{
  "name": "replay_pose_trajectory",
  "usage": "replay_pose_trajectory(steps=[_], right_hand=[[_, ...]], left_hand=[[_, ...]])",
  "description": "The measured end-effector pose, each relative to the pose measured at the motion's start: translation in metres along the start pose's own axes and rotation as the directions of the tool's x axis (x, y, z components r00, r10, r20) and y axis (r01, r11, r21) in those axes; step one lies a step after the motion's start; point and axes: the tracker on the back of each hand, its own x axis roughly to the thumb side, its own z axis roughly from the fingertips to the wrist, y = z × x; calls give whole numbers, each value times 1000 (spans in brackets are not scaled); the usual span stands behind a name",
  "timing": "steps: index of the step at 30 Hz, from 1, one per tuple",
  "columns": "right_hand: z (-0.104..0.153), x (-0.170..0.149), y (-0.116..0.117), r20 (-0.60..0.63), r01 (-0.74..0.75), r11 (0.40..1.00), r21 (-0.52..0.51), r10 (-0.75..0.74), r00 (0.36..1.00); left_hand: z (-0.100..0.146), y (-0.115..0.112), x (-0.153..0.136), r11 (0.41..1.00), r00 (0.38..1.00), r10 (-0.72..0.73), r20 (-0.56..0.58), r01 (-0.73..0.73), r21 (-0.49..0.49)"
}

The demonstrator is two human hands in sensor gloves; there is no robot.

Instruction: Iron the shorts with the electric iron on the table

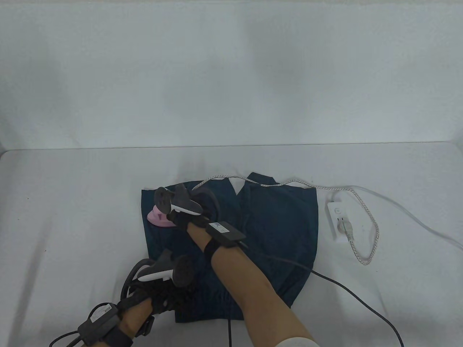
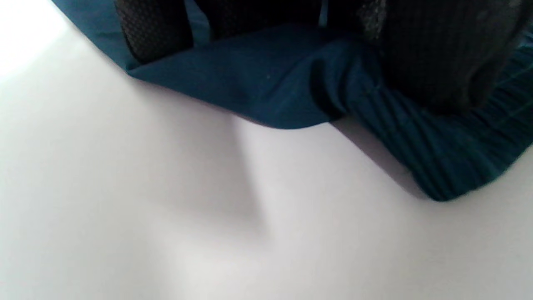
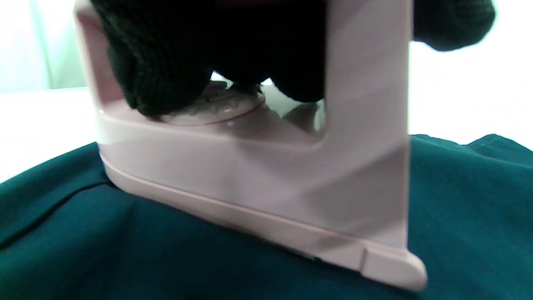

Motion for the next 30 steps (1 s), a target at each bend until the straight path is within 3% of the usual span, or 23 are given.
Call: replay_pose_trajectory(steps=[17, 20, 30], right_hand=[[33, -73, -4, -79, -78, 996, 32, 81, 994], [36, -84, -2, -120, -32, 999, 33, 36, 992], [34, -64, 2, -113, -16, 1000, -11, 15, 994]], left_hand=[[0, 0, -1, 1000, 1000, 2, 2, -2, -3], [0, 0, -1, 1000, 1000, 1, 2, -1, -3], [-1, 0, -1, 1000, 1000, 2, 4, -2, -3]])
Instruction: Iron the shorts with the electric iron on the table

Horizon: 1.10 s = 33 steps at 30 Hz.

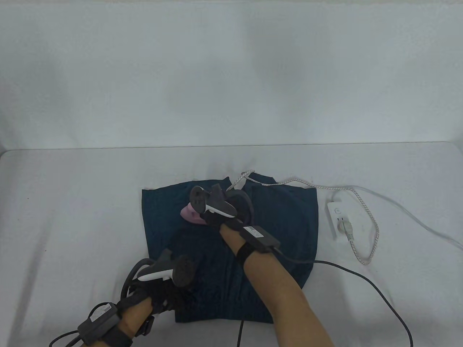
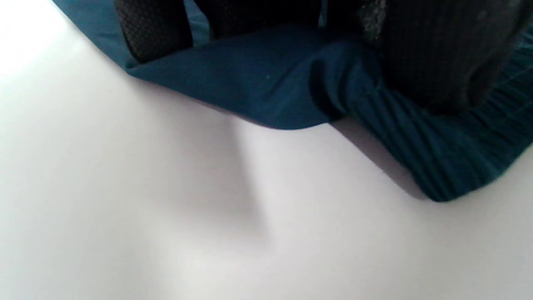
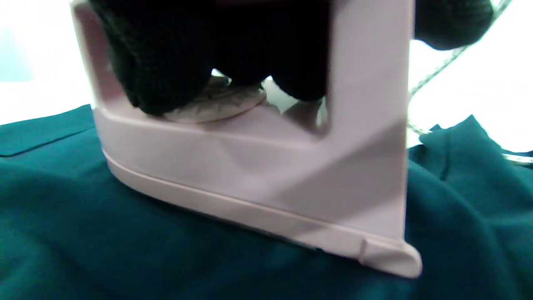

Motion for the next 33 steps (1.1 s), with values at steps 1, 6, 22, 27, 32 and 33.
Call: replay_pose_trajectory(steps=[1, 6, 22, 27, 32, 33], right_hand=[[-1, 4, 0, 7, 1, 1000, 0, -1, 1000], [-6, 31, 0, 70, 6, 1000, 19, -7, 997], [-9, 63, 1, 158, 36, 996, 79, -48, 986], [-4, 44, 0, 138, 24, 996, 87, -36, 990], [4, 19, -1, 107, 18, 995, 101, -29, 994], [5, 13, -1, 102, 16, 994, 104, -27, 994]], left_hand=[[0, 0, 0, 1000, 1000, -1, 0, 1, 0], [0, 0, 0, 1000, 1000, 2, 2, -2, -1], [0, 0, -1, 1000, 1000, 4, 3, -4, -1], [0, 0, -1, 1000, 1000, 3, 2, -3, -1], [1, 0, 0, 1000, 1000, 2, -1, -2, -1], [1, 0, 0, 1000, 1000, 2, -1, -2, -1]])
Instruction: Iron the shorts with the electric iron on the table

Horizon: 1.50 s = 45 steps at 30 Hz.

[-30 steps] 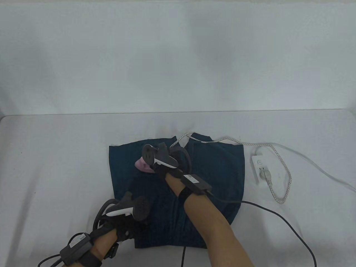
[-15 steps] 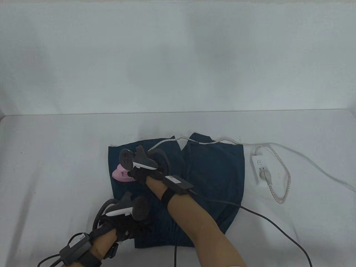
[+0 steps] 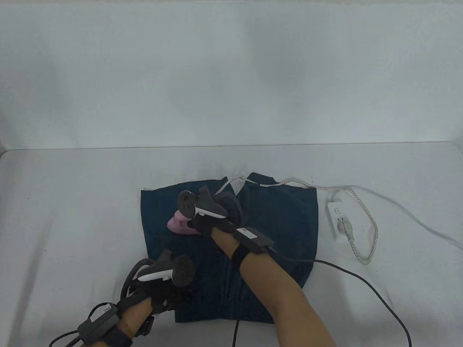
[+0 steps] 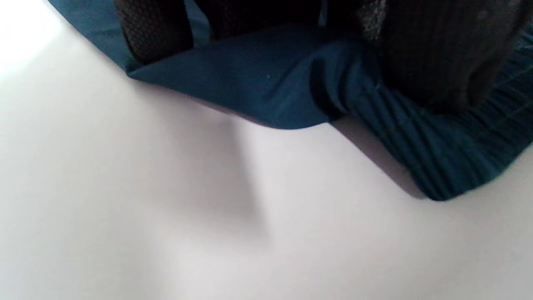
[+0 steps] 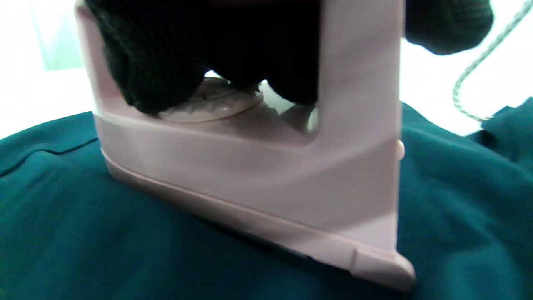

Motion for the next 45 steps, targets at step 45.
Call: replay_pose_trajectory(steps=[45], right_hand=[[17, 33, 6, 107, 41, 997, 69, -48, 993]], left_hand=[[0, 1, 0, 1000, 1000, -4, -5, 4, -5]])
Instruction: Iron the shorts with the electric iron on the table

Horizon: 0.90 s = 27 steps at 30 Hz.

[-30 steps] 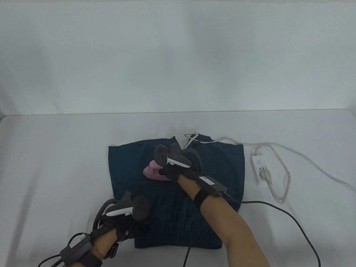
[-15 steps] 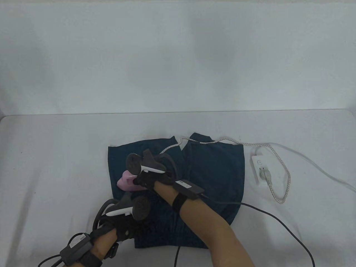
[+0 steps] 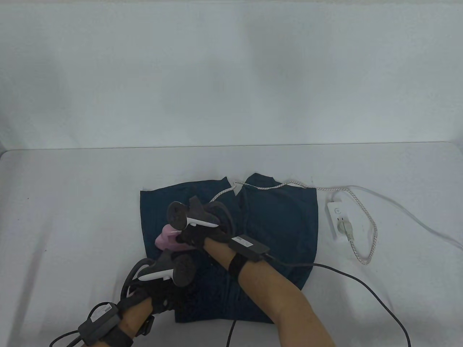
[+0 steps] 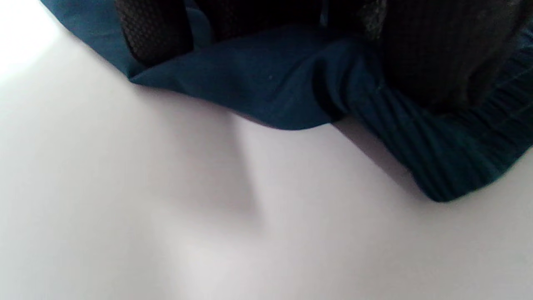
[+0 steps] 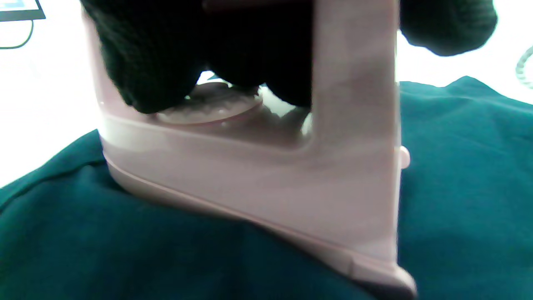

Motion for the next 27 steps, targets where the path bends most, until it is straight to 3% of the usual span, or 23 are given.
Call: replay_pose_trajectory(steps=[17, 27], right_hand=[[40, -71, 0, -141, 0, 1000, -3, 0, 990], [32, -52, 1, -106, 5, 1000, -10, -6, 994]], left_hand=[[0, 0, 3, 1000, 1000, -17, -12, 17, -6], [0, 0, 3, 1000, 1000, -11, -3, 11, -4]])
